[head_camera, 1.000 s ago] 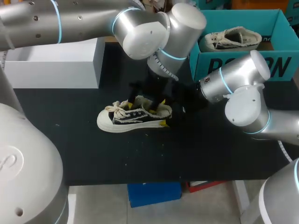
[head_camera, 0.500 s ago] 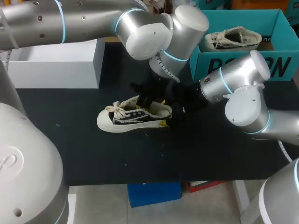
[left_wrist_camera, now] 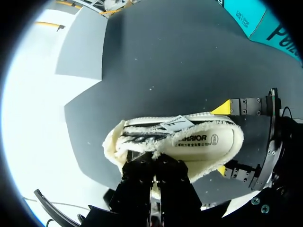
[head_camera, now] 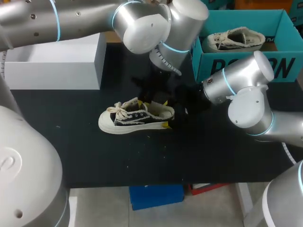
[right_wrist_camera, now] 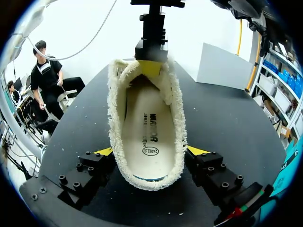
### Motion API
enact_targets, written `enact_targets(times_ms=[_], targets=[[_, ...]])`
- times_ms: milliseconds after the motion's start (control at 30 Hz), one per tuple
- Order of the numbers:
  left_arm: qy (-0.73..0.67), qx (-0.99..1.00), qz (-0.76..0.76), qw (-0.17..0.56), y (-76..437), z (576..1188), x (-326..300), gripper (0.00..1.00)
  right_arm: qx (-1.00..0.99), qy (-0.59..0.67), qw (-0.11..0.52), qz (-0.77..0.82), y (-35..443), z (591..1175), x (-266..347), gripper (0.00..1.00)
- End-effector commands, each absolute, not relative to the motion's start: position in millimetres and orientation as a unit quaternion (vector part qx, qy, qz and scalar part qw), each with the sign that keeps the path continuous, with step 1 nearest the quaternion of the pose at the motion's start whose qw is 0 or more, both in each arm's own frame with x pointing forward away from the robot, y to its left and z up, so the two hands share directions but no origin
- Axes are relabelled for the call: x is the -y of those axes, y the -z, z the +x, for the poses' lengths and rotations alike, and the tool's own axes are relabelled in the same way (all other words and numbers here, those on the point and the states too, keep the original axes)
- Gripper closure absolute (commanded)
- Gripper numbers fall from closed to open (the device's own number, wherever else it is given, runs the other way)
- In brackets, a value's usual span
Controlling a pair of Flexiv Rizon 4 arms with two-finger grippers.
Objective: Take the shoe out of the shoebox, open the shoe tongue, remove and reinsert the insole, then place the shoe into the shoebox
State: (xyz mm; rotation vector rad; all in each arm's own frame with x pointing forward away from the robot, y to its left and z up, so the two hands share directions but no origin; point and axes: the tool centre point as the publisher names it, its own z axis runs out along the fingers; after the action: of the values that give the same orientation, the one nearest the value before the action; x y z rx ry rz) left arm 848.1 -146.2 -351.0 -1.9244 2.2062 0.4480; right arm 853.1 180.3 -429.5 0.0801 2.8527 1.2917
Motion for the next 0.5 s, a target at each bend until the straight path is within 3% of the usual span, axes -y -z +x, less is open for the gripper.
enact_targets(times_ms=[33,500], targets=[[-0.129,-0.741,-0.654,0.077,338,848,134,1.00,-0.911,-0.411,0.004,0.027,429,853,-182,1.00],[-0.082,-0.736,-0.667,0.075,308,856,113,1.00,-0.911,-0.411,0.004,0.027,429,853,-182,1.00]])
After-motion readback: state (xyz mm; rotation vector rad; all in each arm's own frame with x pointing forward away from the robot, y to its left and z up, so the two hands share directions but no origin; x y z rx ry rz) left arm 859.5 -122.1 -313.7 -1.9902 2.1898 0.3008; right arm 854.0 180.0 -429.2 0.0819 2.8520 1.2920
